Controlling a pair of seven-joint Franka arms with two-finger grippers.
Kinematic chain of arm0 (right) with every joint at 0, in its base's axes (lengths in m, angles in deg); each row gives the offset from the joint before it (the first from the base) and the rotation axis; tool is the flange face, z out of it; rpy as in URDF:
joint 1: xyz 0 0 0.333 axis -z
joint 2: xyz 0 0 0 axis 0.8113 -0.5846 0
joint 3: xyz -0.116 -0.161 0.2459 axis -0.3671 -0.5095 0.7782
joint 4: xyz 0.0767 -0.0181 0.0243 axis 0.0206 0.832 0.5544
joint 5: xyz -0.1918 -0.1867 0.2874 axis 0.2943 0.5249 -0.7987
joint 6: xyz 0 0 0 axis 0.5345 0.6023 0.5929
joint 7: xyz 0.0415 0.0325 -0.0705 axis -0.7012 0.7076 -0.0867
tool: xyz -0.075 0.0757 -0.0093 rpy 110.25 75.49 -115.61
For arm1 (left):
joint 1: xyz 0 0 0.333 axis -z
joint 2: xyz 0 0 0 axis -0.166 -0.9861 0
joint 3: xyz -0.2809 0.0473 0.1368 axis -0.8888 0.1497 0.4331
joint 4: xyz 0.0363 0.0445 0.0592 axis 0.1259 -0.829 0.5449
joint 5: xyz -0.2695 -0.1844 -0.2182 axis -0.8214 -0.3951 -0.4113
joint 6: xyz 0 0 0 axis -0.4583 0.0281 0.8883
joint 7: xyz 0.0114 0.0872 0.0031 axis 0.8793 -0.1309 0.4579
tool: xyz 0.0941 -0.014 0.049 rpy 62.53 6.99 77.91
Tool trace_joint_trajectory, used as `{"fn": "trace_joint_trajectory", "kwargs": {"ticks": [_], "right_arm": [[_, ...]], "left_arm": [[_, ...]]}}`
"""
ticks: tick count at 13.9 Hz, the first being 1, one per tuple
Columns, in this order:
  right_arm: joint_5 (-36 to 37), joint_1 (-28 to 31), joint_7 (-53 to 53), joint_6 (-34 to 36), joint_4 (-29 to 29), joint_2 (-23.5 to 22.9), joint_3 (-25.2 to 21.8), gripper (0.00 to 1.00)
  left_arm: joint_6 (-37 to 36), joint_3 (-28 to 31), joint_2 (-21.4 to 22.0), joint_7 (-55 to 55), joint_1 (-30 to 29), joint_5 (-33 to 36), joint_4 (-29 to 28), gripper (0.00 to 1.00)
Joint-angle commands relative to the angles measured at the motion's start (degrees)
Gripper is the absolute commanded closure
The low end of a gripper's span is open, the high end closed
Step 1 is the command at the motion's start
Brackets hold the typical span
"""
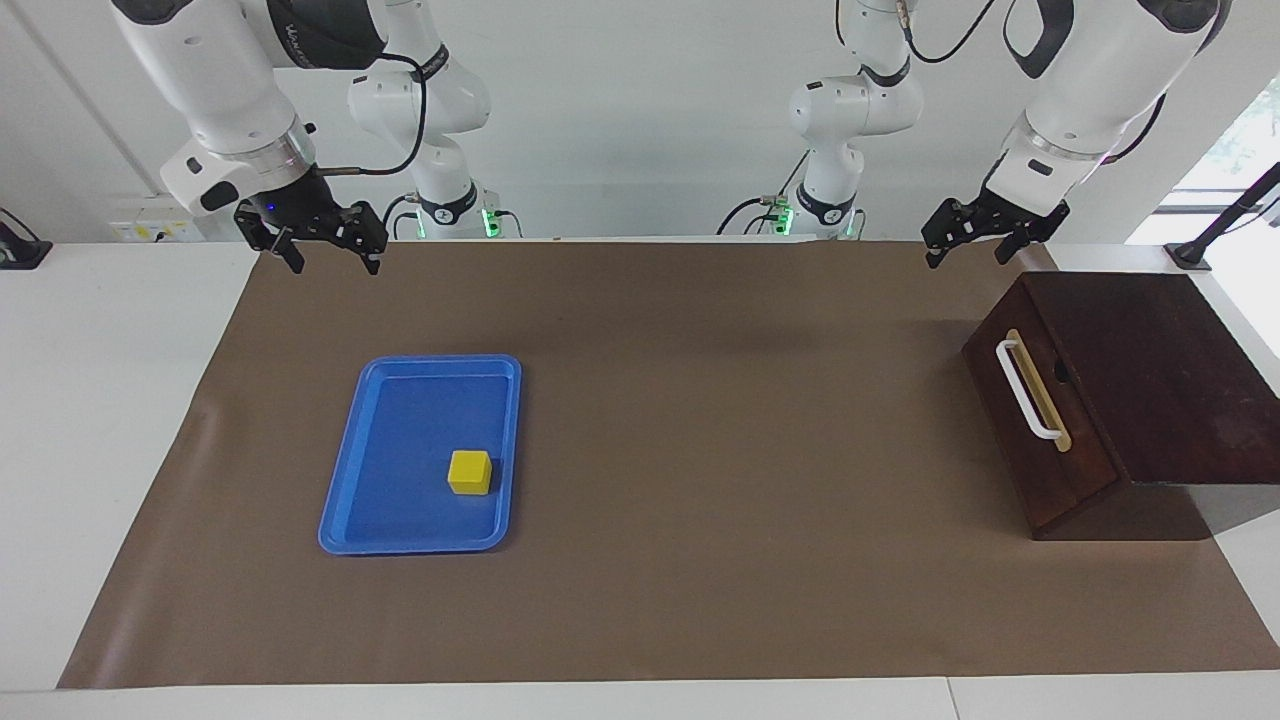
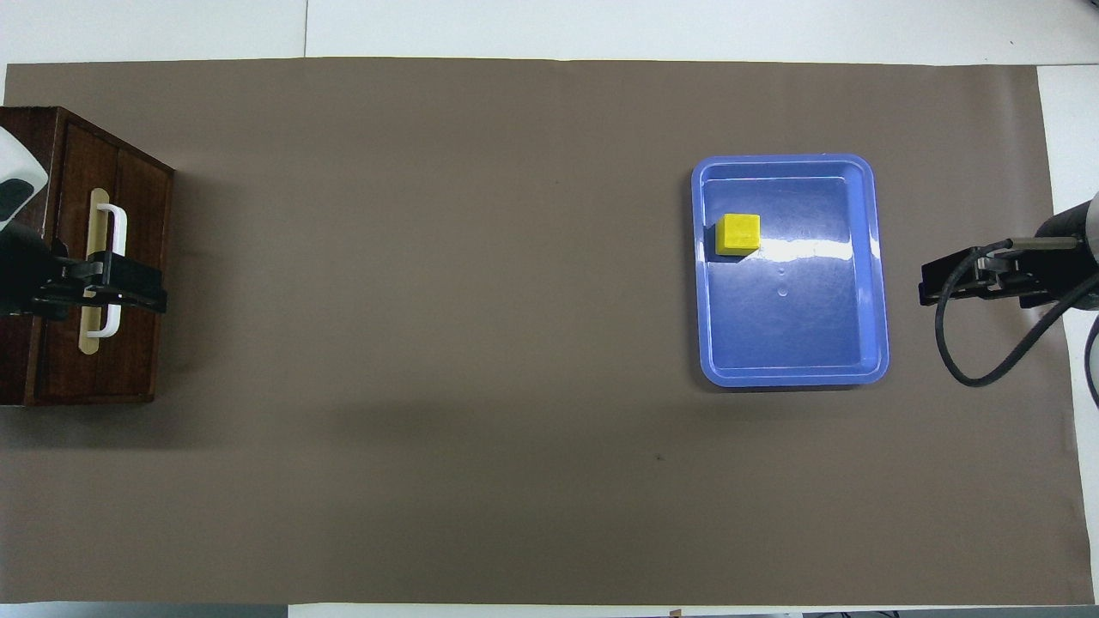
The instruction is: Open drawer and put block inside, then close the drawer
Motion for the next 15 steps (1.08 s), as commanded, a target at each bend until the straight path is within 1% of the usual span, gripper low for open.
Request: {"fn": "trace_joint_trajectory", "kwargs": {"ticks": [1,6,7,8,9,10,11,12,13,14,15], "right_arm": [[1.3,0.5,0.3,0.4,0.6,0.5,0.4,0.0],[1.1,0.9,-1.0,0.3,0.9,1.2,0.3,0.0],[0.1,1.5,-1.7,-0.2,1.8,1.5,0.2,0.0],[-0.9,1.8,-0.9,-2.0,2.0,1.2,0.1,0.0],[-1.1,1.5,3.5,-3.1,1.8,0.6,0.2,0.0],[-1.4,1.7,12.1,-3.4,1.3,-0.9,0.3,0.0],[-2.6,2.3,19.5,-3.4,-0.6,-3.8,0.3,0.0],[-5.3,2.7,24.3,-2.8,-4.4,-8.5,-0.1,0.0],[-6.3,3.3,29.0,-2.9,-7.8,-12.5,-0.3,0.0],[-6.7,3.5,36.6,-3.9,-9.9,-15.5,-0.2,0.0],[-8.0,3.5,43.1,-6.0,-10.6,-17.4,-0.2,0.0]], "left_arm": [[-0.4,-0.1,0.8,0.5,-0.4,-0.4,-0.3,0.0],[-0.4,-0.1,0.8,0.5,-0.4,-0.4,-0.3,0.0],[-0.4,-0.1,0.8,0.4,-0.4,-0.4,-0.3,0.0],[-0.3,-0.2,0.8,0.2,-0.3,-0.4,-0.3,0.0],[0.2,-0.2,0.9,-1.3,-0.4,-0.4,-0.7,0.0],[1.6,-0.2,1.4,-2.2,-0.2,0.6,-2.3,0.0],[5.2,-0.5,2.2,-2.3,0.5,2.7,-4.6,0.0],[8.3,-1.0,2.3,-2.3,0.9,5.1,-7.3,0.0],[9.8,-1.0,2.0,-2.3,2.5,7.9,-8.5,0.0],[10.7,-1.1,1.3,-2.3,3.2,10.8,-9.4,0.0],[12.4,-1.1,0.7,-2.4,3.3,12.6,-10.7,0.0]]}}
